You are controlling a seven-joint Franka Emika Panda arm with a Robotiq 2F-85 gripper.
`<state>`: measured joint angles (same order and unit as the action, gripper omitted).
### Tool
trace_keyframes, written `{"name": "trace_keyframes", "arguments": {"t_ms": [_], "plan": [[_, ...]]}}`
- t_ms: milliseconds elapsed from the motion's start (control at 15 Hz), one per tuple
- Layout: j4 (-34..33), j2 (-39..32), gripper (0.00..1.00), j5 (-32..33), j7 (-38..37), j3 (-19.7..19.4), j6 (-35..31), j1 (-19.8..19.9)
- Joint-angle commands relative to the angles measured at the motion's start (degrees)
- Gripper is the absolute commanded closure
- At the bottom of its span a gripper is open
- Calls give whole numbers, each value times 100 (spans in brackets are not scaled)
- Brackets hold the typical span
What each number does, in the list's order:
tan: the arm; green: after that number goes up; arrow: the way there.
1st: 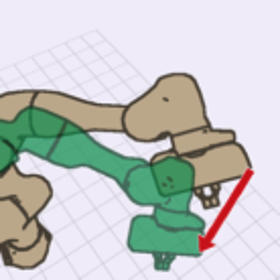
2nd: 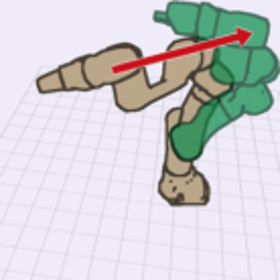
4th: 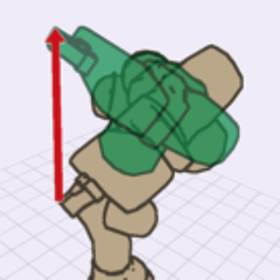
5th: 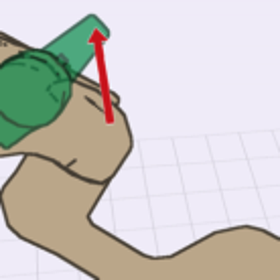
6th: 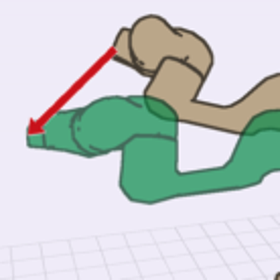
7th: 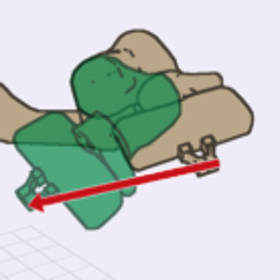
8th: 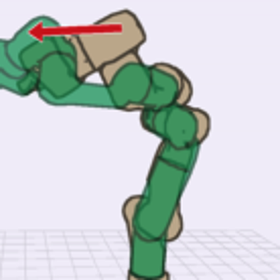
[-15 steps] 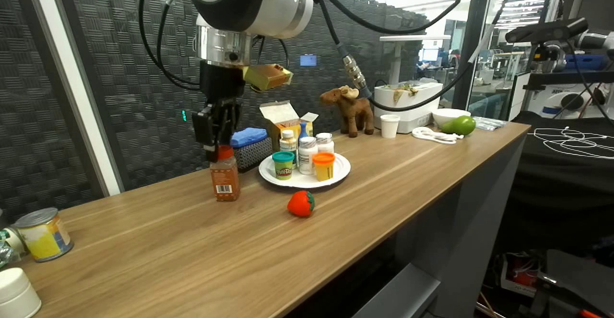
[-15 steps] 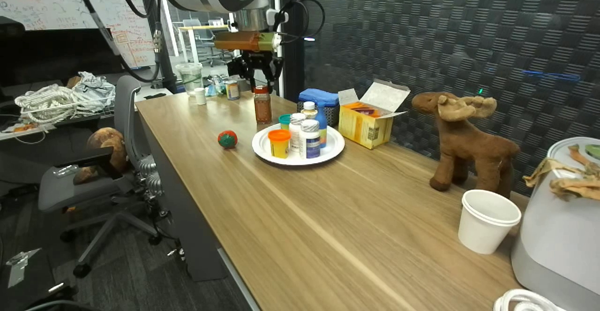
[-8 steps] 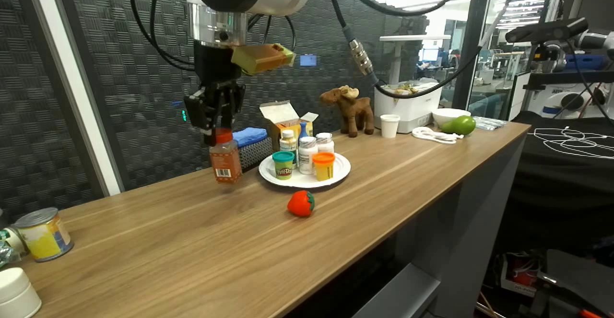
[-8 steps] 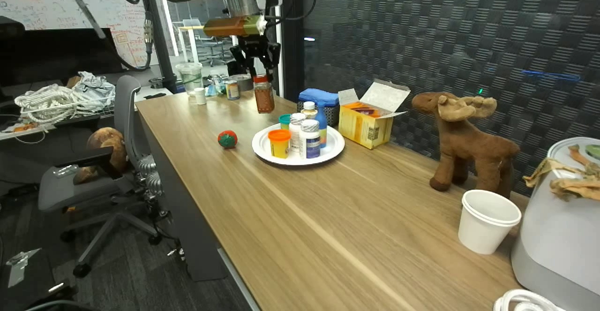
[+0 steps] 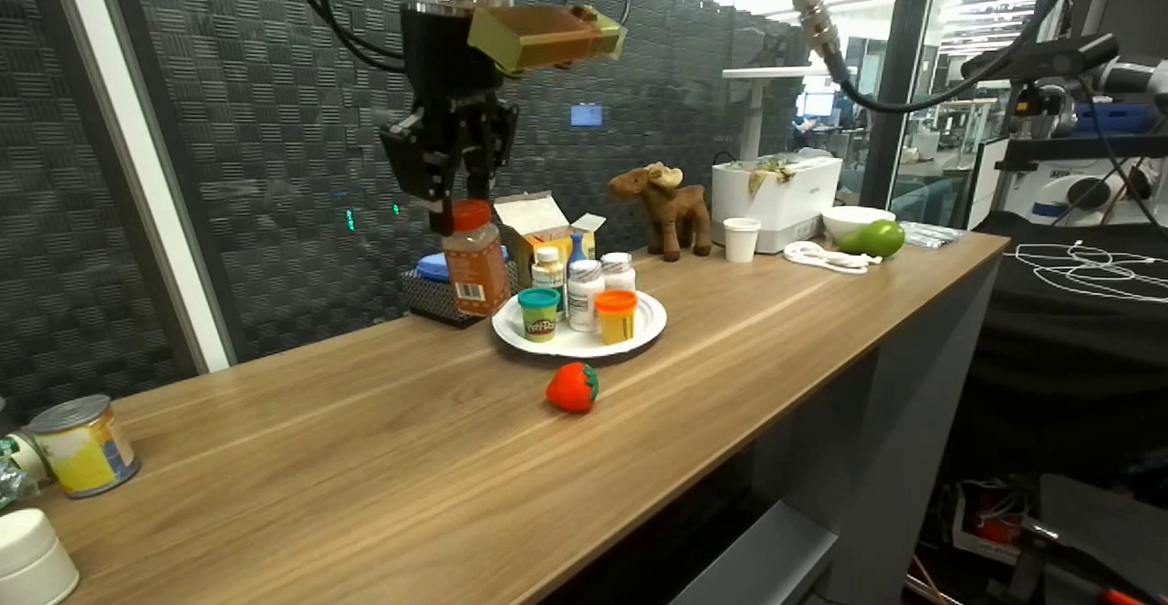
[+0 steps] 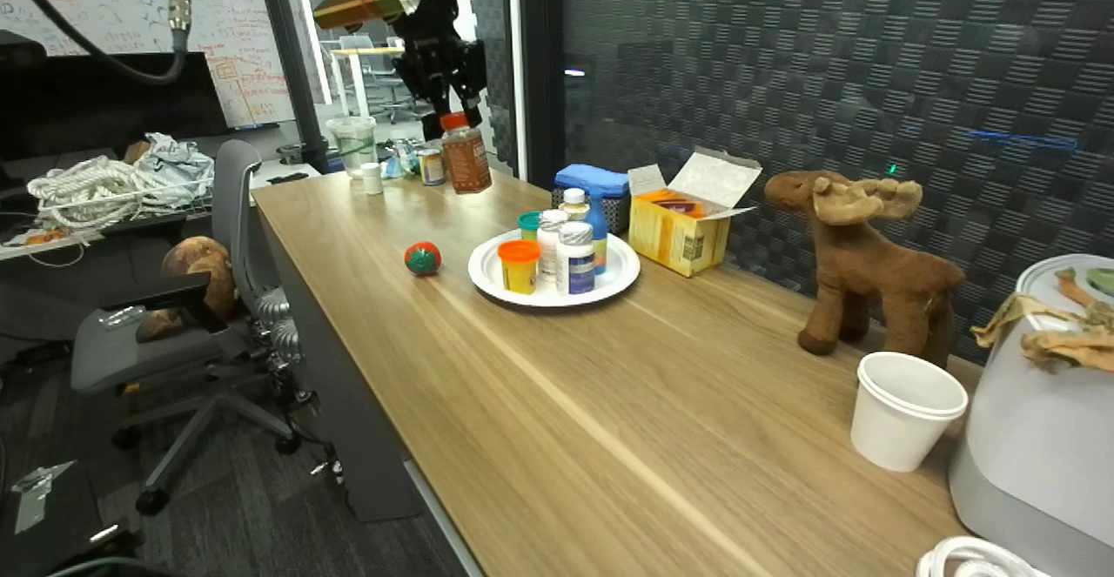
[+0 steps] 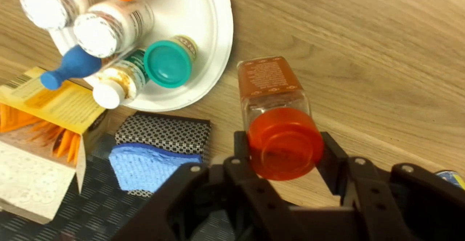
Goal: Put the bottles and red plushy on the plate
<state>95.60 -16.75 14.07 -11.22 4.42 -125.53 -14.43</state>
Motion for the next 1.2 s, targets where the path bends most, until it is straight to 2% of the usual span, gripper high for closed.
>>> {"name": "trace_keyframes", "arguments": {"t_ms": [0,600,867,1133], "plan": [[798,721,76,182,-500,-21,-57,34],[1690,1143,76,-54,-589,-52,-337,505],[1873,1114,76,-147,-555,-121,-836,732],[1940,1013,76,-632,-339,-100,-1295,866]]}}
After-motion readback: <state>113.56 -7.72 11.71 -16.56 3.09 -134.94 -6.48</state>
